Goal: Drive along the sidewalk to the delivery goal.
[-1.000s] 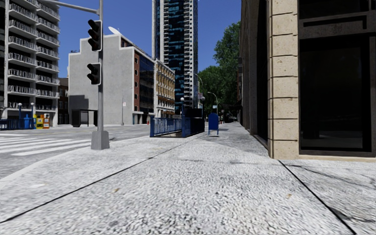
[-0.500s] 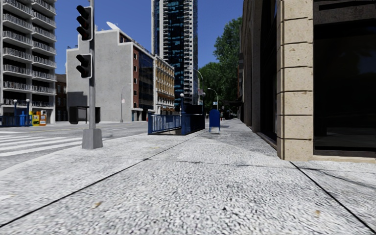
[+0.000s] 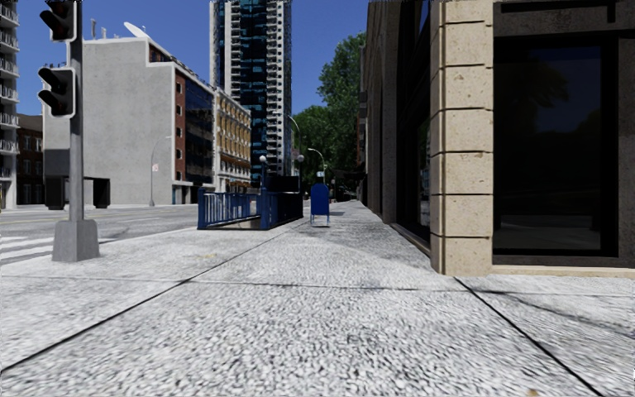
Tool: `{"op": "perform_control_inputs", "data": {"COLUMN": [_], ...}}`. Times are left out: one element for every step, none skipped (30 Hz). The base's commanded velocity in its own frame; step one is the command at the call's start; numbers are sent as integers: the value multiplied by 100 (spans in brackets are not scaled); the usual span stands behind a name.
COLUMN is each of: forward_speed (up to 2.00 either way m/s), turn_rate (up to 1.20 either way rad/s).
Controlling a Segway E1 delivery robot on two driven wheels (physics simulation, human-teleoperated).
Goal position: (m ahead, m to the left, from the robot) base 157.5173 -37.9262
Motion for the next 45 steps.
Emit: {"op": "perform_control_inputs", "data": {"forward_speed": [83, 83, 83, 83, 83, 83, 83, 83, 83, 83, 83, 83, 83, 83, 92, 92, 123, 200, 200, 200, 200, 200, 200, 200, 200, 200, 200, 200, 200, 200, 200, 200, 200, 200, 200, 200, 200, 200, 200, 200, 200, 200, 200, 200, 200], "turn_rate": [-41, -41, -41, -40, -26, -26, -18, -16, -15, -15, -15, -9, -2, 0, 0, 0, 0, 0, 0, 0, 0, 0, 0, 0, 0, 0, -2, -3, -3, -3, -3, -8, -19, -19, -24, -25, -25, -25, -25, -25, -25, -25, -25, -25, -25]}}
